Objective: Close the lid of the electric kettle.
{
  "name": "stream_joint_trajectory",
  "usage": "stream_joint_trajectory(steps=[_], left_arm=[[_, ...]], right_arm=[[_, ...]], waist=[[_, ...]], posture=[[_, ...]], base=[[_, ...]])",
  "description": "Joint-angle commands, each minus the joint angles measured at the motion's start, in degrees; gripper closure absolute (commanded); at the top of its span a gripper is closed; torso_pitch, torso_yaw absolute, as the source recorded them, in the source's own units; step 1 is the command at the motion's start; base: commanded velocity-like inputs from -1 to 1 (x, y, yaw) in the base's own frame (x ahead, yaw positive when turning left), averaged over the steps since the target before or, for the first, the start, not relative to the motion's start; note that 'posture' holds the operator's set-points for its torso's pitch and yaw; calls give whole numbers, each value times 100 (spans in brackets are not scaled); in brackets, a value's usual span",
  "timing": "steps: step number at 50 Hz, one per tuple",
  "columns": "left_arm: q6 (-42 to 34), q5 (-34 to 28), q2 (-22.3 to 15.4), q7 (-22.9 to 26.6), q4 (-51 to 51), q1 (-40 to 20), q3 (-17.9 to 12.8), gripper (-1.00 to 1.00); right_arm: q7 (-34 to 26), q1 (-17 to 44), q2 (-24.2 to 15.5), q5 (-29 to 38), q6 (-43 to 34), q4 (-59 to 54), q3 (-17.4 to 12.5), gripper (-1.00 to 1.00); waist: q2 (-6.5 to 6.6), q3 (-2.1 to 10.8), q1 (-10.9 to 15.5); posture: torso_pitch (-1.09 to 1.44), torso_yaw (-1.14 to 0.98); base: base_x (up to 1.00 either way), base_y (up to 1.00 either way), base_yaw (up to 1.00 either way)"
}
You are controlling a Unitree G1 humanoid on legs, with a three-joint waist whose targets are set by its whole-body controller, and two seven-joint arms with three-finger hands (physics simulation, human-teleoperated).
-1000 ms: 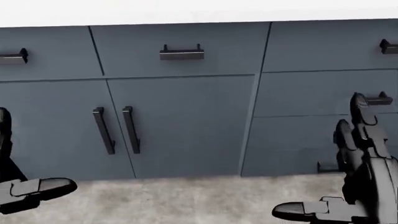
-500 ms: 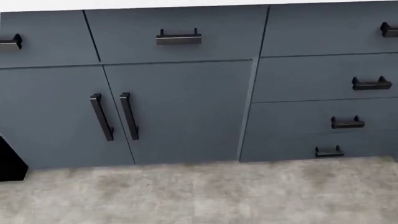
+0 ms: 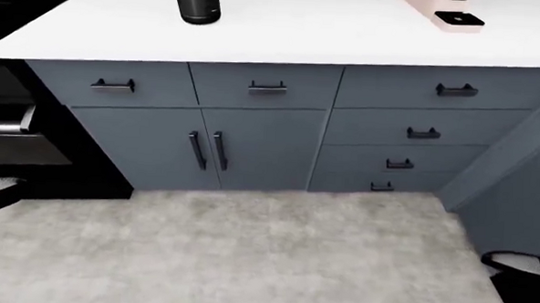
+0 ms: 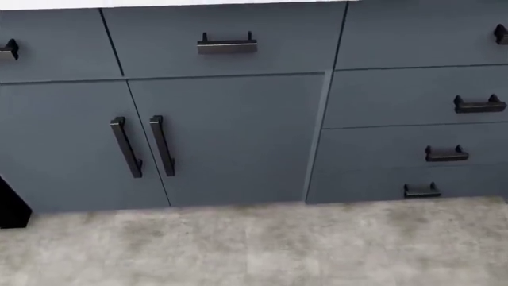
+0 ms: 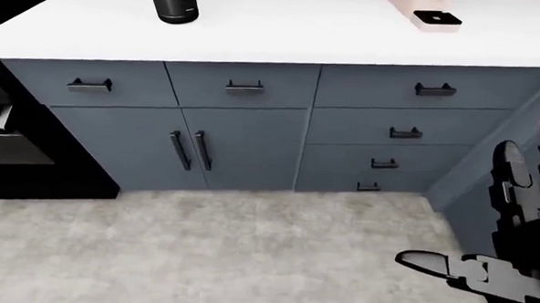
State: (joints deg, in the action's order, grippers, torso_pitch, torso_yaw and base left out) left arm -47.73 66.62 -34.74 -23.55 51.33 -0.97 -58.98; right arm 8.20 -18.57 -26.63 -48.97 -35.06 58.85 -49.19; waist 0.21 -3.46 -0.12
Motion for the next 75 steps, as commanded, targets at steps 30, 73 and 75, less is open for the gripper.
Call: stream_joint_trajectory(steps=[30, 73, 75], left_arm=[[46, -453, -8, 216, 187, -149, 7, -100], [46, -934, 238, 510, 121, -218, 234, -100], [57, -950, 240, 524, 108, -212, 235, -100]], right_arm=[[-112, 99, 12, 367, 61, 114, 78, -100], [-242, 137, 107, 545, 25, 114, 99, -100], [-241, 133, 105, 539, 26, 114, 95, -100]], waist=[[84, 14, -27], [-279, 90, -27], [-271, 139, -33]], posture=[[0, 0], [0, 0], [0, 0]], base=[[0, 13, 0], [0, 23, 0], [0, 37, 0]])
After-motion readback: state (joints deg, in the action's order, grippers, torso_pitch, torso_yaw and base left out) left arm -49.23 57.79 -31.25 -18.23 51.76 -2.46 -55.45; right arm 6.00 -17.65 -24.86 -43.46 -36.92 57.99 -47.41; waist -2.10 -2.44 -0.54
